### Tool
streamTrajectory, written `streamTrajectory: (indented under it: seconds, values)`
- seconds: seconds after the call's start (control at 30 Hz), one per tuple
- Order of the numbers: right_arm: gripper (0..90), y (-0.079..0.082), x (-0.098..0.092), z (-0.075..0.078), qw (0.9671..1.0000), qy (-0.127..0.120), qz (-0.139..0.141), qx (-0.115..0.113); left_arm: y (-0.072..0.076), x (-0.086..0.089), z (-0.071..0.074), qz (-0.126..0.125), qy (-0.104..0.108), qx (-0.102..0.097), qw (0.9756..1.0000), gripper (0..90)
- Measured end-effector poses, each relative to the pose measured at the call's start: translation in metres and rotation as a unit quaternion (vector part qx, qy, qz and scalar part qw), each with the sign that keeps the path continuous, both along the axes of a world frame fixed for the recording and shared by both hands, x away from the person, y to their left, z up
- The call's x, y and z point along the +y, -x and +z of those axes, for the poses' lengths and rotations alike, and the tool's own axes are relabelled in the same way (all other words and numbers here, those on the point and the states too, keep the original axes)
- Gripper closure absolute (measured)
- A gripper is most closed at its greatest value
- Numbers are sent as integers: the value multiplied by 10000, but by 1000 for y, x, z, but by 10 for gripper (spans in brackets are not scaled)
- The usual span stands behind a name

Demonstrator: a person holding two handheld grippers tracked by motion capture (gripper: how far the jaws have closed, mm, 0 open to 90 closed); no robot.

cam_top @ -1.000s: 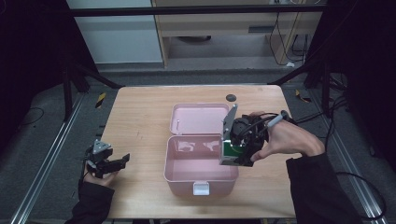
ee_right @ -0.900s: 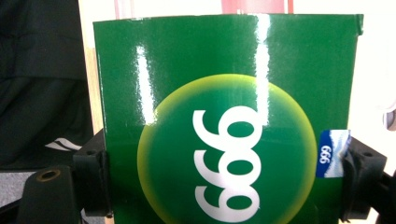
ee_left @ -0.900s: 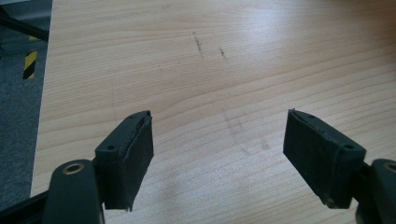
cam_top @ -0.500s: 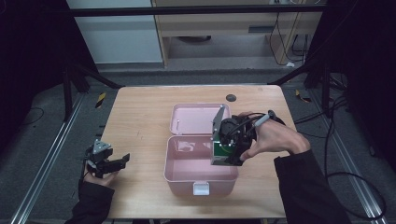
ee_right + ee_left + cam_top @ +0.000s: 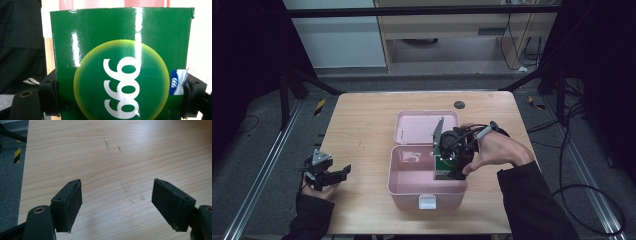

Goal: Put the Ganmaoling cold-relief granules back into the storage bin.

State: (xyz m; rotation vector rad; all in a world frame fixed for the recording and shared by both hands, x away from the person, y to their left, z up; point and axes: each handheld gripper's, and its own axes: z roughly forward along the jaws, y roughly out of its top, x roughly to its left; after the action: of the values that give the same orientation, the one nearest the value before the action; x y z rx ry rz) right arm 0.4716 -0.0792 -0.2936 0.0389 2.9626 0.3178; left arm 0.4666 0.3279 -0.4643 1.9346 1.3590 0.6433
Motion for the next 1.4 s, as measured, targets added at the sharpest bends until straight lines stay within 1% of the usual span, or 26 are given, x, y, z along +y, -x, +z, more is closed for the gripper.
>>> streamTrajectory:
  seconds: [0.17,0.23,0.3,0.37,0.43,0.5,0.57,0.6,0.67,0.8,0.87,0.93,1.0,1.07,1.13,1.23,1.3,1.33,1.4]
  values:
    - [163,-1,3,-4,10000,27,26,30,0,0,0,17,14,-22,10000,237]
    - [163,-2,3,-7,9999,-19,1,113,0,0,0,16,15,-24,10000,237]
    - [162,-2,2,-10,9999,-15,-16,152,0,0,0,18,16,-17,10000,237]
    - [163,-2,2,-14,9999,67,13,121,0,0,0,5,1,-3,10000,237]
    - [163,-3,2,-16,9998,12,-25,171,0,0,0,-3,-9,-6,10000,237]
    - [163,-4,1,-18,9998,-56,13,189,0,0,0,1,-3,-4,10000,237]
    - [162,-4,1,-22,9997,-52,-1,230,0,0,0,12,8,-4,10000,237]
    - [162,-4,1,-23,9997,-10,-32,252,0,0,0,13,6,-4,10000,237]
    - [162,-4,1,-26,9997,44,-3,222,0,0,0,11,7,-8,10000,237]
    - [162,-5,2,-29,9997,69,20,227,0,0,0,10,5,-8,10000,237]
    - [162,-5,3,-31,9997,61,26,248,0,0,0,8,7,-8,10000,237]
    - [162,-6,3,-35,9995,-8,-5,331,0,0,0,14,9,-19,10000,237]
    - [162,-7,1,-39,9994,-35,-1,342,0,1,0,20,8,-14,10000,237]
    - [162,-8,1,-42,9995,17,9,328,0,1,0,14,2,-2,10000,237]
    - [162,-10,0,-47,9992,-17,7,409,0,1,0,11,0,-6,10000,237]
    - [162,-11,1,-50,9990,-10,12,445,0,1,0,9,-4,-3,10000,237]
    - [162,-13,0,-54,9990,17,-8,449,0,1,0,11,-6,0,10000,237]
    - [162,-13,0,-55,9990,67,1,442,0,1,0,13,-5,1,10000,237]
    - [162,-14,1,-57,9990,74,-32,439,0,1,0,11,-6,-1,10000,237]
